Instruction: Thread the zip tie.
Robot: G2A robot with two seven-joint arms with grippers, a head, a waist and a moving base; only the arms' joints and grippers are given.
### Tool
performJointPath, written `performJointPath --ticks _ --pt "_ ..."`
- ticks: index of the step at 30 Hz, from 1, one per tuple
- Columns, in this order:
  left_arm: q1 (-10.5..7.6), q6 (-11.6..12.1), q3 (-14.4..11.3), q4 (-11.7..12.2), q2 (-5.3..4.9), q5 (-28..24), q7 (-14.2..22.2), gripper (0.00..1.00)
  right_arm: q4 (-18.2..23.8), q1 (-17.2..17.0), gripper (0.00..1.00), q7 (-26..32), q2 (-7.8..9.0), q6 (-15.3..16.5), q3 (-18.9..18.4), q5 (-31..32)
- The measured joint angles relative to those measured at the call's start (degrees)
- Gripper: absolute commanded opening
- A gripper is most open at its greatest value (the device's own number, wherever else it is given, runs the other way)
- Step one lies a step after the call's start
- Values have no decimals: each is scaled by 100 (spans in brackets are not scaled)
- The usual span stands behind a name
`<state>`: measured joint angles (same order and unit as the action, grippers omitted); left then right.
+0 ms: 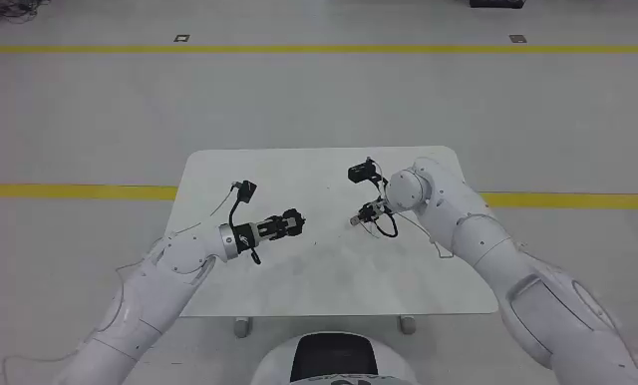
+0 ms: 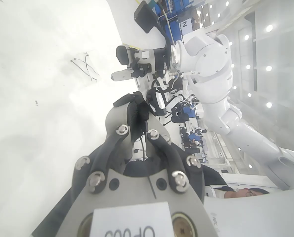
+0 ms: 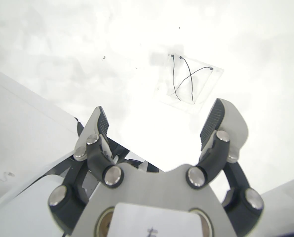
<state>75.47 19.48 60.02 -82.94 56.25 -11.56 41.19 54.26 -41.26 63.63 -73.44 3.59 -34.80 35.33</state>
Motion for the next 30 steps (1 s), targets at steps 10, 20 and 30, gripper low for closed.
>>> performJointPath --ticks 10,20,30 --pt "0 0 0 0 0 0 0 0 -638 234 100 -118 -384 238 571 435" --pt "0 0 0 0 0 0 0 0 -655 143 100 -327 -378 348 596 587" --pt "0 0 0 0 0 0 0 0 -637 74 100 -482 -370 509 631 807"
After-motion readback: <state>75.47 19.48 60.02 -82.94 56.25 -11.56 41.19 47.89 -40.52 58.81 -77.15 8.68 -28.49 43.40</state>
